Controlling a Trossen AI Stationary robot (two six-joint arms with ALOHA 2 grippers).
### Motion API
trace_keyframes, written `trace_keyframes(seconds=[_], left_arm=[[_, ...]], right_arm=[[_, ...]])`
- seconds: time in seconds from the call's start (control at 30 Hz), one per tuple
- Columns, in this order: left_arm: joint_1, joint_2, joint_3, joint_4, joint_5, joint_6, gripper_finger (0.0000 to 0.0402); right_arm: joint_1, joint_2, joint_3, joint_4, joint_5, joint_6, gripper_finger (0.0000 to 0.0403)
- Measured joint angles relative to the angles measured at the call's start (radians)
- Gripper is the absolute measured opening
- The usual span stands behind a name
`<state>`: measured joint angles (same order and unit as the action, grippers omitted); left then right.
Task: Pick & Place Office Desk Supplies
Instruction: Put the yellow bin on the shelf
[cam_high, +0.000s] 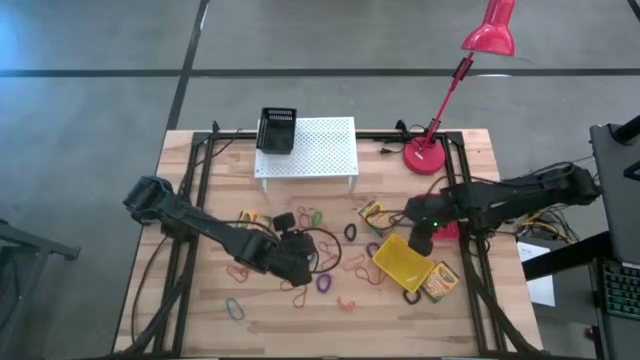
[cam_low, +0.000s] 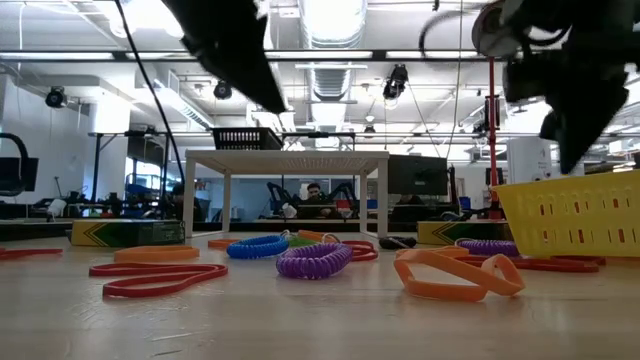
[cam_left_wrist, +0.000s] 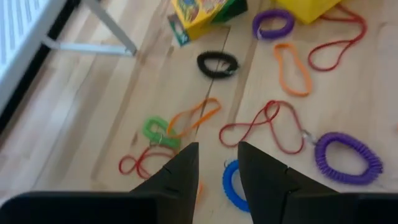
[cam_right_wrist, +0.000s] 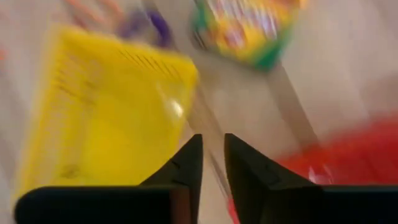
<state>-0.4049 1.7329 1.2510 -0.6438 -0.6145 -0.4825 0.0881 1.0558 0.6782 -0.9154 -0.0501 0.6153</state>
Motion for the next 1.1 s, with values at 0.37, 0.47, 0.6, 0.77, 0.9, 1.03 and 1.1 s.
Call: trace_keyframes(seconds=[0.37,0.47,0.6,0.77,0.9,1.03,1.1], left_arm=[[0.000,0.000,-0.090,0.058,0.000,-0.037,0.0115],[0.000,0.000,-0.096,0.059,0.001,-0.046,0.0115],[0.000,0.000,-0.096,0.075,0.000,-0.046,0.0115],[0.000,0.000,-0.096,0.076,0.000,-0.046,0.0115],[0.000,0.000,-0.096,0.080,0.000,-0.046,0.0115],[0.000,0.000,-0.096,0.081,0.000,-0.049,0.0115],[0.000,0.000,-0.096,0.081,0.000,-0.050,0.0115]], right_arm=[[0.099,0.241,0.065,-0.014,-0.056,0.022,0.0152],[0.120,0.271,0.081,-0.020,-0.065,0.018,0.0150],[0.131,0.274,0.119,-0.042,-0.059,0.024,0.0139],[0.131,0.217,0.161,-0.051,-0.060,0.047,0.0133],[0.145,0.191,0.159,-0.033,-0.056,0.083,0.0147],[0.169,0.211,0.132,-0.017,-0.056,0.117,0.0168],[0.180,0.233,0.116,0.003,-0.051,0.131,0.0174]])
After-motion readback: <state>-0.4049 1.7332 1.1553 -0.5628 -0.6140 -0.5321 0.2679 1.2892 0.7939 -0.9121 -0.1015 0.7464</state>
